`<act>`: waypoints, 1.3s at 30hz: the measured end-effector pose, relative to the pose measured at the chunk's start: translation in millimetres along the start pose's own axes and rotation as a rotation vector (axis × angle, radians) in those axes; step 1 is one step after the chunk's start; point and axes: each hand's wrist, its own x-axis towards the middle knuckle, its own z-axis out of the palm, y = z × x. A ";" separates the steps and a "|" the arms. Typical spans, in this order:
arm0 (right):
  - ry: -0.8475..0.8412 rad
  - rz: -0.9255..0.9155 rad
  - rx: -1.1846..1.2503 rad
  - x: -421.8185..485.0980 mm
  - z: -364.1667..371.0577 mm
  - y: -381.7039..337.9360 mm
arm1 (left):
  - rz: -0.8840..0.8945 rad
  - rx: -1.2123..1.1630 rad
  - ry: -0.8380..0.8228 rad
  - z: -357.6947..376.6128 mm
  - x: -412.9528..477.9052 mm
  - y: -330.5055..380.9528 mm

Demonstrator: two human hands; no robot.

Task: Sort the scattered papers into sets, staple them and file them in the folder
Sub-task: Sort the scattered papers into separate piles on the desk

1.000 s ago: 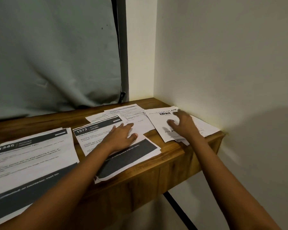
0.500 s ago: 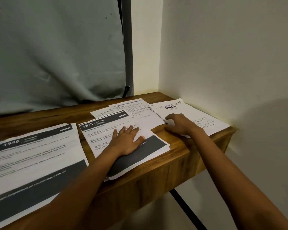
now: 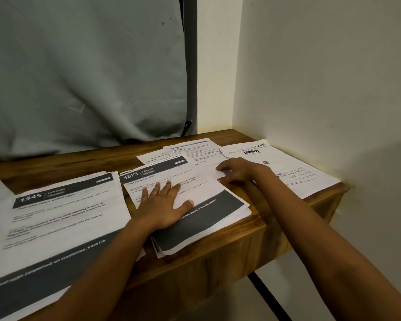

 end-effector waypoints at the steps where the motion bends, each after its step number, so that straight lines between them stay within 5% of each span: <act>1: 0.005 0.007 0.024 0.7 1.2 1.1 | -0.008 0.006 0.002 2.7 0.8 -0.2; 16: 0.156 0.089 0.251 6.3 5.3 2.8 | 0.004 -0.018 0.040 5.2 -0.6 -1.2; 24: 0.559 0.131 0.365 11.2 12.5 4.7 | 0.004 -0.011 0.034 3.2 0.6 -0.5; 32: 0.980 0.162 0.763 7.1 -5.2 -6.5 | -0.016 -0.014 0.037 5.0 2.4 -1.1; 35: 1.052 0.065 0.784 -0.3 -8.5 -23.1 | -0.010 -0.135 0.059 4.5 3.1 -2.0; 39: 1.017 -0.101 0.664 -16.1 0.5 -49.7 | -0.111 -0.751 0.270 -14.3 -3.5 1.5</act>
